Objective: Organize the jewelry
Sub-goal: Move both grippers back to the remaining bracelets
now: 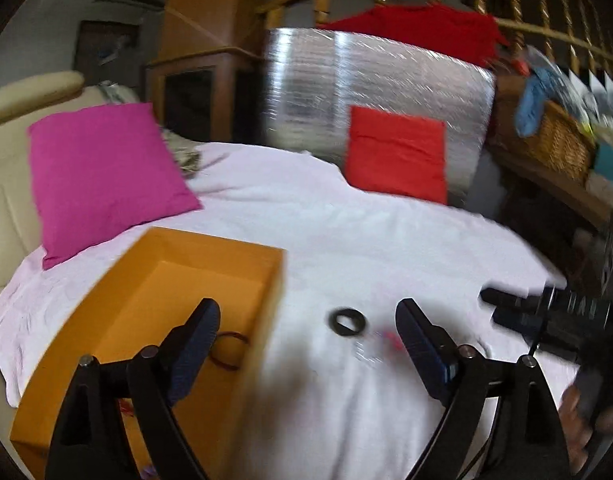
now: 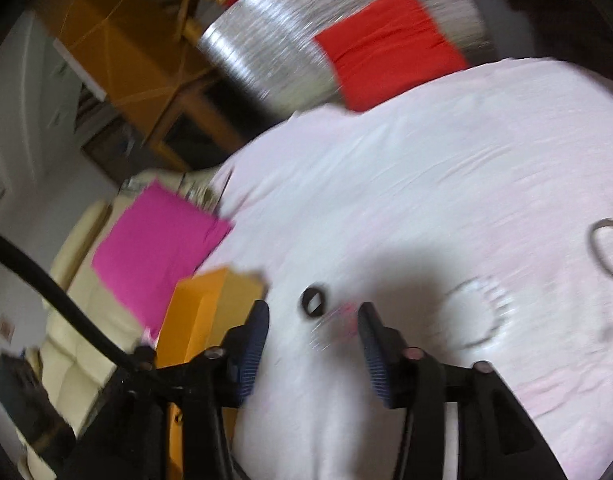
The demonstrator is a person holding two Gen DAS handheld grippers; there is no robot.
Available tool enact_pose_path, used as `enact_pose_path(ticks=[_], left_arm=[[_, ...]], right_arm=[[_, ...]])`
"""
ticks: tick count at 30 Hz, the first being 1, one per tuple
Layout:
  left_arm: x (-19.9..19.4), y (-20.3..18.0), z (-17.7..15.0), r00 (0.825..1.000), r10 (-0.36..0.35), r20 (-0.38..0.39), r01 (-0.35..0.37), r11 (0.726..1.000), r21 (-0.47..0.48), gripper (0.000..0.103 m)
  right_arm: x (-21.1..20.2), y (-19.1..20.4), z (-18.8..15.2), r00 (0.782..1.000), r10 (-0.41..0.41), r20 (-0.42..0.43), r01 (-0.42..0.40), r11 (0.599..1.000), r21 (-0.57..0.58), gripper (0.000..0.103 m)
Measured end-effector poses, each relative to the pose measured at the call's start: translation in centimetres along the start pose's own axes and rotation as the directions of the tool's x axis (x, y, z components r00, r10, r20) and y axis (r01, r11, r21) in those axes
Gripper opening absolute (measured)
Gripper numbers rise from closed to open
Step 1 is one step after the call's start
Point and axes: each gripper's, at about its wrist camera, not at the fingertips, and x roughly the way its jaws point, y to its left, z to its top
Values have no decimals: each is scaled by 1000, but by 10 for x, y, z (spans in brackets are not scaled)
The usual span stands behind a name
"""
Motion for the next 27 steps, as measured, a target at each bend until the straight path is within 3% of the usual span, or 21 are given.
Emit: enact_pose_path(ticks=[2, 7, 10, 14, 15, 21, 23, 27], left_arm=[[3, -18, -3, 997, -61, -40, 62, 997, 45, 90], [12, -62, -11, 996, -27, -85, 44, 978, 203, 90], [19, -76, -19, 991, -48, -127, 73, 977, 201, 90], [38, -85, -31, 957, -112, -268, 154, 978, 143, 90], [44, -88, -33, 941, -136, -309, 182, 975, 125, 90], [47, -96, -47, 898, -183, -401, 238, 967, 92, 90], [46, -93, -48, 903, -174, -392, 222, 972, 80, 90], [44, -86, -43, 943, -83, -323, 117, 989, 87, 90]], right_arm=[[-10, -14, 10, 1000, -12, 19, 11, 1000, 25, 51], [-48, -58, 32, 995, -57, 77, 48, 993, 107, 51], [-69, -84, 40, 991, -90, 100, 74, 984, 160, 51], [-92, -108, 45, 986, -131, 106, 107, 974, 202, 51], [-99, -115, 47, 984, -143, 102, 118, 969, 217, 51], [-127, -144, 48, 977, -189, 103, 153, 947, 283, 51], [-133, -151, 47, 972, -210, 110, 171, 943, 286, 51], [-130, -165, 44, 969, -239, 61, 213, 936, 280, 51]])
